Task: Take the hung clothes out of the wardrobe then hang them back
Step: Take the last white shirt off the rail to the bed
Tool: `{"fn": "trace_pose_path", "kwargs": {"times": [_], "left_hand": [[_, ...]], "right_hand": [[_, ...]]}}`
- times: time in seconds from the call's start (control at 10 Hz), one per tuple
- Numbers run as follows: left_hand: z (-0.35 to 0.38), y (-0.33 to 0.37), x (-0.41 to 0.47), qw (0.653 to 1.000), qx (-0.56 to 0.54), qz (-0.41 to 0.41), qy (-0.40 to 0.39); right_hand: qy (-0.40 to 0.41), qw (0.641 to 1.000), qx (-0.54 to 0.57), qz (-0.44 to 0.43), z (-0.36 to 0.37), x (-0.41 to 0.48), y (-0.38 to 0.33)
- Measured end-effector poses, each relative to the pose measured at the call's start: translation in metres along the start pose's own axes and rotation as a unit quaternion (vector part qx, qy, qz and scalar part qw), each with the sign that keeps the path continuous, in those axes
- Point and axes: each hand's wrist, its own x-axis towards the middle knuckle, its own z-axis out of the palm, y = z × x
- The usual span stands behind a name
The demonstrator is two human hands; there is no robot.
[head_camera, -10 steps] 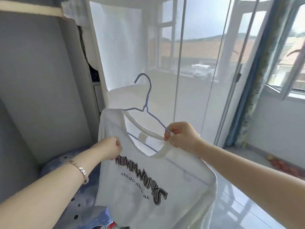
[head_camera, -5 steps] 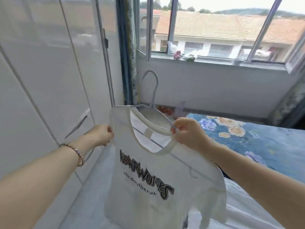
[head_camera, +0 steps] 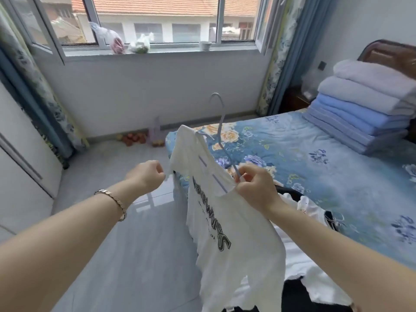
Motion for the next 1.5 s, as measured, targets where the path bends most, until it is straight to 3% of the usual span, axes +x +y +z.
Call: {"fn": "trace_pose_path", "kwargs": {"times": [0.3,0.4,0.5,0.7,0.8,0.9,1.0,1.2,1.4,1.5], "left_hand": [[-0.009,-0.014,0.094,0.985,0.086,0.142,-0.052],[-0.021,-0.012,0.12,0.974,0.105,0.193,-0.05],[-0.03,0.0,0.137,0.964,0.108,0.233,-0.065],[-0.03,0.042,0.134,0.943,0.12,0.305,-0.061],[-0.023,0.061,0.133,0.934,0.088,0.331,-0.103],[-0.011,0.075,0.137,0.926,0.086,0.349,-0.116],[0.009,0.09,0.141,0.918,0.102,0.357,-0.141],[0.067,0.134,0.162,0.895,0.176,0.375,-0.163],[0.172,0.222,0.205,0.89,0.213,0.362,-0.178],[0.227,0.259,0.214,0.875,0.243,0.368,-0.199]], "right_hand": [[0.135,0.98,-0.099,0.109,0.039,0.01,0.011],[0.132,0.975,-0.119,0.132,0.049,0.006,-0.009],[0.156,0.97,-0.052,0.179,0.045,0.003,-0.034],[0.214,0.957,0.049,0.19,-0.006,-0.007,-0.084],[0.253,0.944,-0.068,0.202,-0.044,-0.018,-0.08],[0.29,0.917,-0.163,0.221,-0.076,-0.027,-0.052],[0.344,0.884,-0.179,0.26,-0.103,-0.031,-0.005],[0.374,0.858,-0.147,0.321,-0.133,-0.022,0.129],[0.353,0.811,-0.175,0.432,-0.138,-0.009,0.301],[0.304,0.8,-0.197,0.479,-0.135,-0.007,0.375]]}}
